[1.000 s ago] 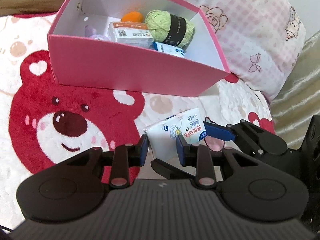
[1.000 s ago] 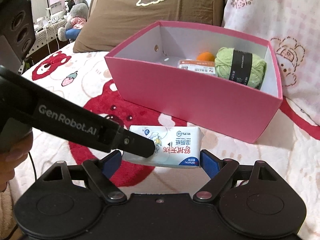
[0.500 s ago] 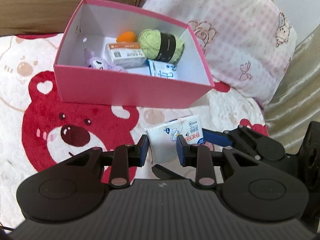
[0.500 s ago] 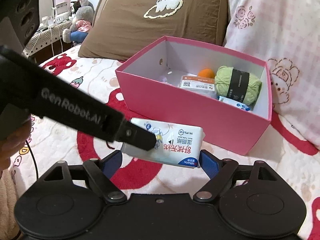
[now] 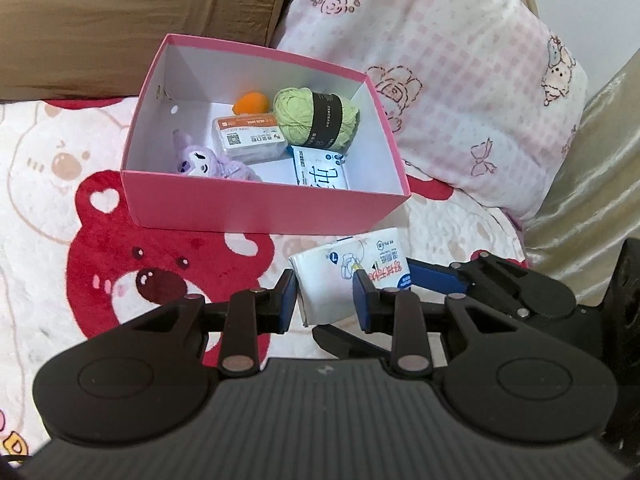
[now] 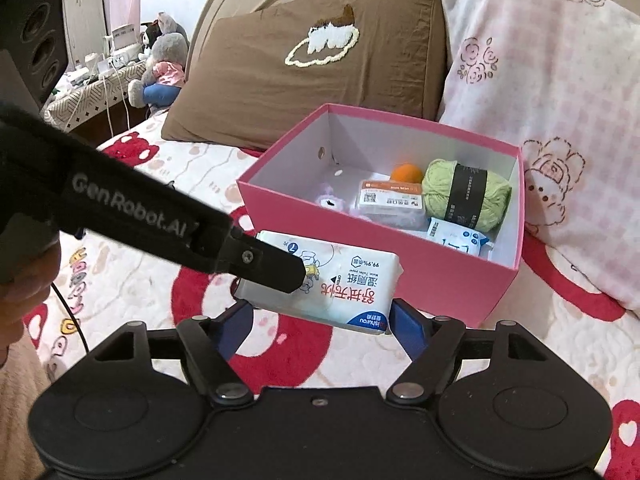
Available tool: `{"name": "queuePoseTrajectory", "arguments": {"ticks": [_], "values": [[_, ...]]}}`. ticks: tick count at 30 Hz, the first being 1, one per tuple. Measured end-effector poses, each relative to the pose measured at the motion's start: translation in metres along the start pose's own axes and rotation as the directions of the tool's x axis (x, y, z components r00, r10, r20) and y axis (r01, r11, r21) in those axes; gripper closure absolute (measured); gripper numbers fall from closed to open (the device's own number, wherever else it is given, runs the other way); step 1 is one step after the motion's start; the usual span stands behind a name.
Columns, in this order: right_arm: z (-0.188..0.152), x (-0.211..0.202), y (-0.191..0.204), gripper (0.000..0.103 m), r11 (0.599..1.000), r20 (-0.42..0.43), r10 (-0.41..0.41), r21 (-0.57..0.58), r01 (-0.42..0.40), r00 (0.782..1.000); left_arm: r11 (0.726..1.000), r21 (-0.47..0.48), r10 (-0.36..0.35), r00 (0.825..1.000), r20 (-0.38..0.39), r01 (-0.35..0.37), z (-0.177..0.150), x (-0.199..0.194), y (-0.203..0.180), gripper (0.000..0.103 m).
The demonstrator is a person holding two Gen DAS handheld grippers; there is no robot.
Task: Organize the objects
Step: 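Lift the tissue pack with the left gripper and carry it over the box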
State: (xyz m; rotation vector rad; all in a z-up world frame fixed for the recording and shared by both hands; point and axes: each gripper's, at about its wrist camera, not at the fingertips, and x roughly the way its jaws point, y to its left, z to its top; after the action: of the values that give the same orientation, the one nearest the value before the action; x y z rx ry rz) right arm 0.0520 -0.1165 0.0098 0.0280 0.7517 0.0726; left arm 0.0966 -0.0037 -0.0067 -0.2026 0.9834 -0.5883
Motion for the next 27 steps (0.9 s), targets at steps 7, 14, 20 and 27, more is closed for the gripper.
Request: {"name": "queuePoseTrajectory", "arguments": {"ticks": [7, 14, 20, 27], "values": [[0.016, -0.014, 0.004, 0.024, 1.0, -0.025, 0.019, -0.007, -0.02, 0.999, 1.0, -0.009, 0.015, 1.0, 0.011, -0.015, 0.009, -0.015, -0.003, 0.073], [0.032, -0.027, 0.004, 0.024, 0.998, -0.012, 0.058, 0.006, -0.058, 0.998, 0.999, 0.041, 0.019, 0.997, 0.076, -0.022, 0.014, -0.042, -0.017, 0.073], [0.042, -0.041, 0.007, 0.024, 0.999, 0.017, 0.031, -0.016, -0.031, 0.999, 0.996, 0.075, 0.032, 0.995, 0.091, -0.039, 0.027, -0.046, -0.032, 0.071], [0.056, -0.05, -0.001, 0.024, 1.0, 0.031, -0.025, 0.008, 0.025, 0.999, 0.993, 0.114, 0.03, 0.994, 0.103, -0.041, 0.044, -0.042, -0.045, 0.07]]}}
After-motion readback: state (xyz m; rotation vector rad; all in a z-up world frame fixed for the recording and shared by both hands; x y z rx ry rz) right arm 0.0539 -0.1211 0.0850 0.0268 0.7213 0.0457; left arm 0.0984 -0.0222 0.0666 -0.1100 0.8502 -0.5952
